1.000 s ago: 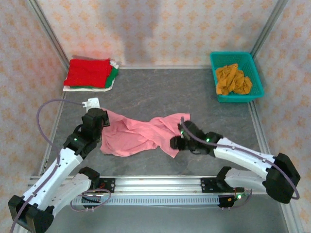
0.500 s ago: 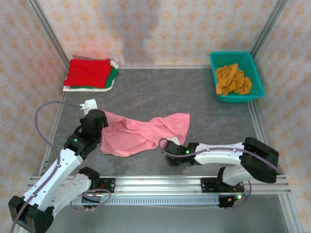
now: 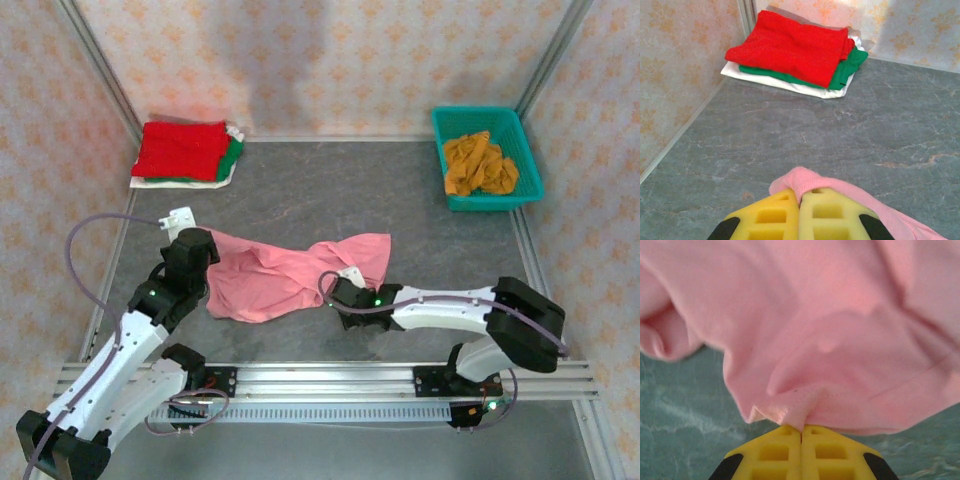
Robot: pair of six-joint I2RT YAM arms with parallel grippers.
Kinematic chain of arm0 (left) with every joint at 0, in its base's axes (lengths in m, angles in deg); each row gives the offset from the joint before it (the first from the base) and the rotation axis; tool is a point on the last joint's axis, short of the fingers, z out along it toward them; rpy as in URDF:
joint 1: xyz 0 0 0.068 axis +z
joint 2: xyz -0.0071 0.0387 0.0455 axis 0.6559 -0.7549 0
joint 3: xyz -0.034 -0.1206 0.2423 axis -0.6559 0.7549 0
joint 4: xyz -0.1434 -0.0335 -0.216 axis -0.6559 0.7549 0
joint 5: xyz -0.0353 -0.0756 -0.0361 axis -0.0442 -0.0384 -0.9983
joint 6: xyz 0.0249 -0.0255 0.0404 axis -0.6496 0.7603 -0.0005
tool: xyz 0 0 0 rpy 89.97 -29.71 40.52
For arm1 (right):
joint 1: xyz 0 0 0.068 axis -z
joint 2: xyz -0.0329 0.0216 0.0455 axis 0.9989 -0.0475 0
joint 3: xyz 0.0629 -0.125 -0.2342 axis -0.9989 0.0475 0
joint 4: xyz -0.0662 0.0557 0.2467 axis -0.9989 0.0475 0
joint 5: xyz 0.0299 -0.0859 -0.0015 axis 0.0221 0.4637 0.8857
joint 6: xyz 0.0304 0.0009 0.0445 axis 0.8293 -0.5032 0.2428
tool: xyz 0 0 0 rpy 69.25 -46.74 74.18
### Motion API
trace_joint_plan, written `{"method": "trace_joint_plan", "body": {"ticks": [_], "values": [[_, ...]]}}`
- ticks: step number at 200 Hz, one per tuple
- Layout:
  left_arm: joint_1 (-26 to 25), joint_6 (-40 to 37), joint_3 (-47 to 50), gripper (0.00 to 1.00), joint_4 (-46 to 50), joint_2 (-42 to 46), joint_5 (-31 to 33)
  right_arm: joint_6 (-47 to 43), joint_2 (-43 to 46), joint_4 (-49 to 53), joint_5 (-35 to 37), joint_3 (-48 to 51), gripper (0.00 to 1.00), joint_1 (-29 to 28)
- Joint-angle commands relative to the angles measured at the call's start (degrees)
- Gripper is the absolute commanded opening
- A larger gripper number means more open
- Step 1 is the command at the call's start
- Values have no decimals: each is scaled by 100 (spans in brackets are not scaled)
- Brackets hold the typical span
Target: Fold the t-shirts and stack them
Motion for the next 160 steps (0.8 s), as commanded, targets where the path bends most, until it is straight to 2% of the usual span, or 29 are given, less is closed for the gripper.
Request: {"method": "trace_joint_plan", "body": {"ticks": [1,44,70,88,110,160], "values": [[35,-147,-281,0,-10,151,214,-269,763,305,522,-225,0,184],[43,-587,-1017,0,96,498,94,-883,2354,843,808,-792,0,335],[43,-1141,-1539,0,-210,856,-759,-1466,3065,1049,980,-1465,0,346],[38,-1319,-2101,0,-26,891,-1293,-1864,3270,1244,1034,-1999,0,330],[42,-1563,-2863,0,387,869,-1619,-2196,3409,1446,1181,-2560,0,290],[43,-2070,-4793,0,1029,487,-2355,-2710,3629,1137,1706,-3395,0,-114]]}}
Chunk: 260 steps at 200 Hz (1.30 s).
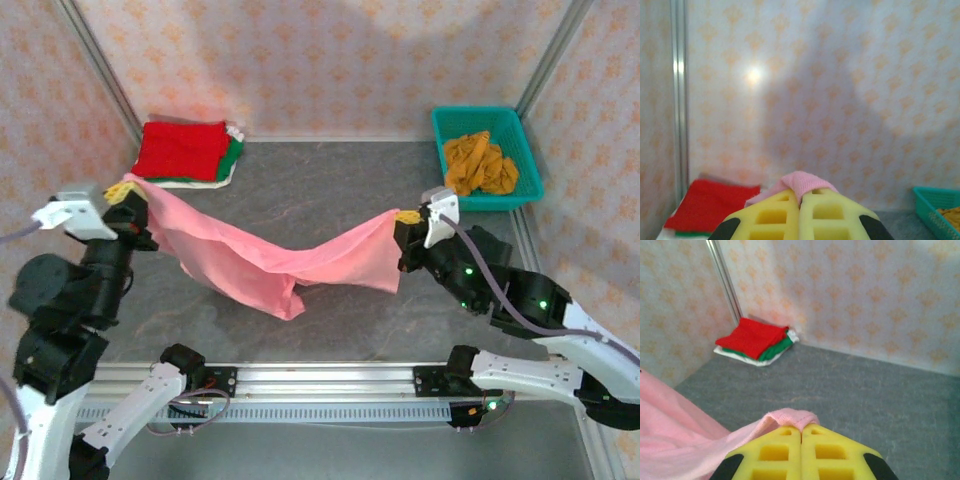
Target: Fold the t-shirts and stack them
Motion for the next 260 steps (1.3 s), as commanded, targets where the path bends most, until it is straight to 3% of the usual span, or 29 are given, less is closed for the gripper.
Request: {"method": "trace_joint_plan", "body": {"ticks": [1,21,66,107,120,130,147,156,183,208,221,235,239,248,260], "values": [[38,-444,-868,0,441,-305,-545,-445,57,11,508,-434,0,-138],[38,-536,-1881,0,914,-736,-716,-629,64,-103,758,-657,0,-151],[38,-601,-3057,0,1045,-1345,-801,-828,100,-283,1412,-1197,0,-154],[38,-683,-4591,0,1924,-2786,-293,-1479,-421,-742,2629,-1575,0,-117],[38,-777,-4781,0,1924,-3246,-25,-1583,-786,-832,2883,-1746,0,196],[38,-838,-5008,0,2005,-3654,144,-1254,-1110,-533,2492,-1978,0,799],[38,-958,-5273,0,2078,-4337,287,-63,-1864,507,609,-2575,0,2465],[61,-1062,-5160,0,1933,-4598,357,222,-2238,617,-3,-2679,0,3074],[430,-1141,-4627,0,1500,-5489,-181,647,-3396,237,-973,-2570,0,3981],[642,-1409,-4409,0,1069,-6750,-452,1034,-4526,-299,-1304,-2470,0,4591],[758,-1558,-4912,0,1131,-7846,-632,1216,-5180,-649,-1526,-2564,0,4900],[877,-1577,-6465,0,1521,-9348,-712,1389,-6005,-936,-1795,-2960,3,5193],[903,-1597,-7073,11,1681,-9821,-684,1455,-6267,-897,-1868,-3198,14,5262],[919,-1648,-8595,47,1898,-10872,-519,1578,-6854,-567,-1942,-3928,38,5387],[943,-1503,-10147,89,1898,-11812,-405,1677,-7555,-9,-1937,-4941,49,5482]]}}
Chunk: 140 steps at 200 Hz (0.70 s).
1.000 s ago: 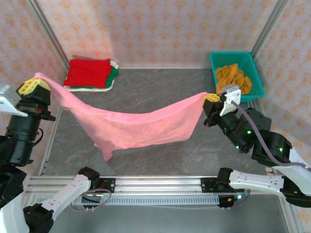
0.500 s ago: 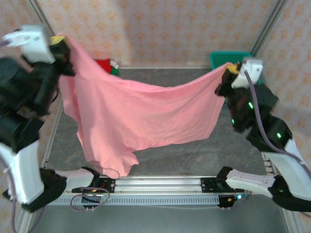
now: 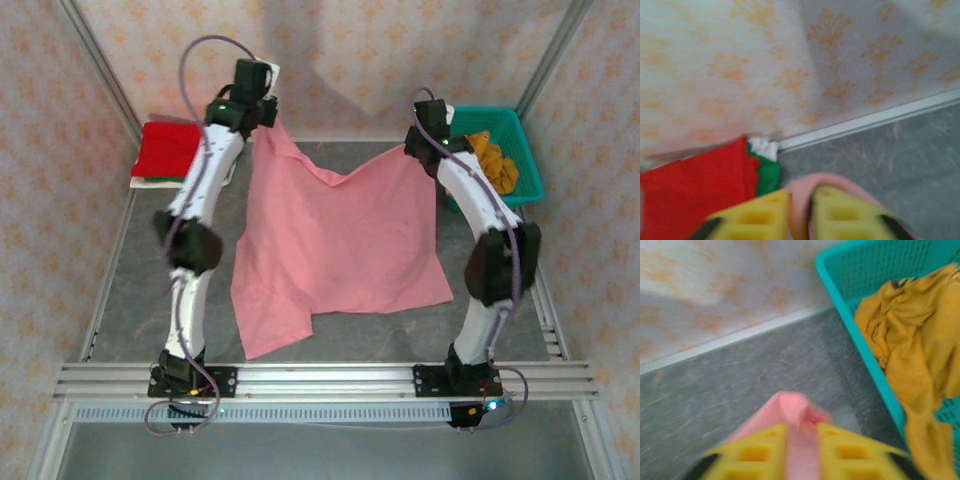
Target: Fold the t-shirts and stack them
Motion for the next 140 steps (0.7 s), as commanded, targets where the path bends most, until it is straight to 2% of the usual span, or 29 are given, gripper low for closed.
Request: {"method": "trace_joint_plan", "body": {"ticks": [1,7,20,30,49,76,93,109,121,130,140], "values": [[108,-71,-2345,92,317,-1385,109,484,-946,381,-355,-1614,50,253],[113,74,-2261,100,98,-1282,62,493,-1162,580,-357,-2005,53,273],[112,454,-1073,100,-493,-517,122,434,-1364,952,-465,-2592,57,266],[117,709,204,100,-917,233,320,369,-1236,995,-510,-2578,60,224],[119,1150,2477,100,-1606,1635,872,224,-521,617,-627,-1556,61,60],[118,1599,5596,99,-2742,3451,394,187,819,-313,-1047,617,62,-246],[106,1959,6501,90,-2440,3848,128,235,1449,-801,-1215,1785,61,-406],[75,2119,7363,82,-2613,4021,-134,345,1757,-1167,-1506,2589,56,-420],[63,2274,7879,81,-2769,4061,-247,310,1809,-1311,-1550,2950,55,-448],[42,2406,8147,75,-2842,4086,-325,293,1747,-1288,-1635,3068,53,-465],[9,2552,8449,75,-2979,4127,-389,285,1642,-1178,-1780,3090,51,-520]]}}
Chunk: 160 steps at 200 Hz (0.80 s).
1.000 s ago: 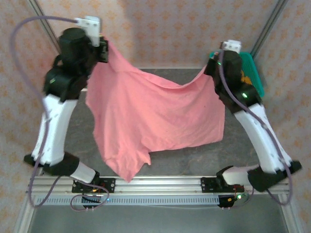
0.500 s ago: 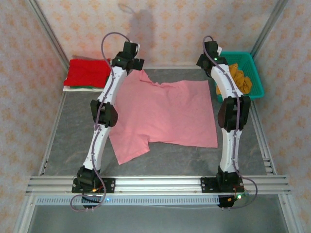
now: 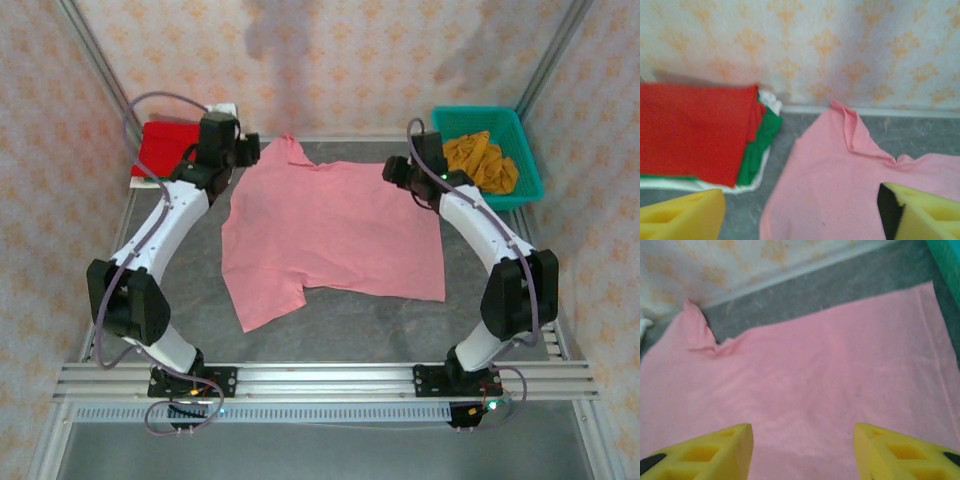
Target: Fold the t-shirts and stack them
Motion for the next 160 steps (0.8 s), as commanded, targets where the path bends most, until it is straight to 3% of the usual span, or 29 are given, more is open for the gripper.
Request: {"method": "trace_joint_plan", "body": {"ticks": [1,59,160], "values": [[-90,562,932,75,-122,-512,-375,-3,-231,-271,-376,298,51,-32],[-94,1468,2269,73,-388,-527,-687,-52,-973,-20,-318,207,51,-382],[-85,2577,4396,74,175,895,-303,175,-1018,-293,-714,611,52,-418]]}}
